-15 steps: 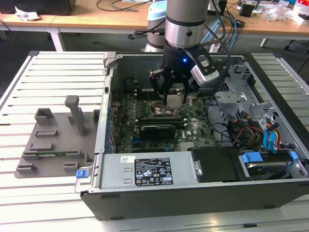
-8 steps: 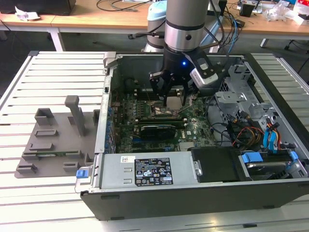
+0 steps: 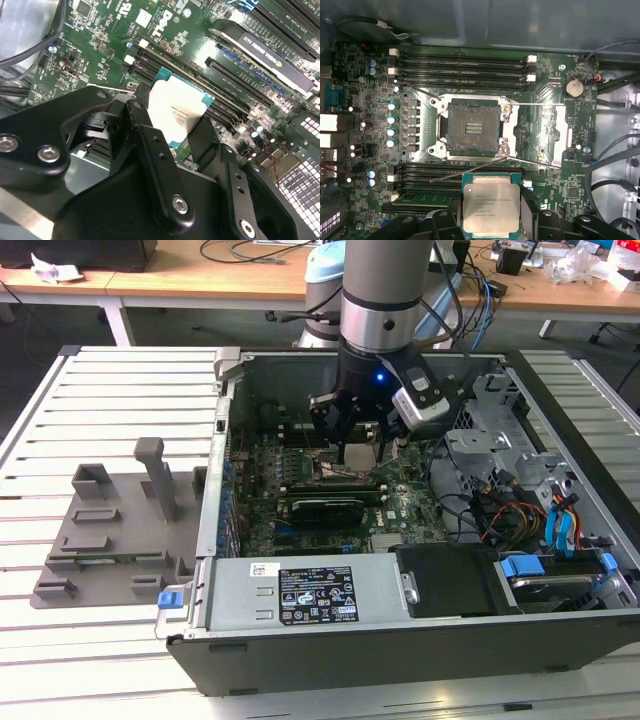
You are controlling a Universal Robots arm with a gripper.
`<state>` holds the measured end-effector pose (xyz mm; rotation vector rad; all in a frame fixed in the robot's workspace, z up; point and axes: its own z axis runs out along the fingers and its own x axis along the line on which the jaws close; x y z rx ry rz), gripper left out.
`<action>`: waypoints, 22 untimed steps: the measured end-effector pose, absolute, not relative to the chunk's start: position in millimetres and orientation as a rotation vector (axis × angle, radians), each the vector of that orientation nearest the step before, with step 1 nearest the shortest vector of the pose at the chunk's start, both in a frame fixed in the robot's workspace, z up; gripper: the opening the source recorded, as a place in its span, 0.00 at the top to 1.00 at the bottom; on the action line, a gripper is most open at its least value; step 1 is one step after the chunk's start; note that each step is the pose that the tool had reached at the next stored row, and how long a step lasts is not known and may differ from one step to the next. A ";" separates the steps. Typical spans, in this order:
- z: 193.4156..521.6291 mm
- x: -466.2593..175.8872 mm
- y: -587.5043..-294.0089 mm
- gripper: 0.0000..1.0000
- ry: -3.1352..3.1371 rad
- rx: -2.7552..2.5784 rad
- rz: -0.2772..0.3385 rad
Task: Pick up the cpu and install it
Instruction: 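Pick up the cpu and move it towards the insertion slot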
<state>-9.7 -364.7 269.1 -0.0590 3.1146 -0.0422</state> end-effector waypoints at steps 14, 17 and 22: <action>255.5 -9.7 -354.0 0.45 3.115 -0.059 -0.042; 254.9 -9.7 -344.8 0.45 3.115 -0.059 -0.042; 254.6 -9.7 -337.4 0.45 3.115 -0.059 -0.042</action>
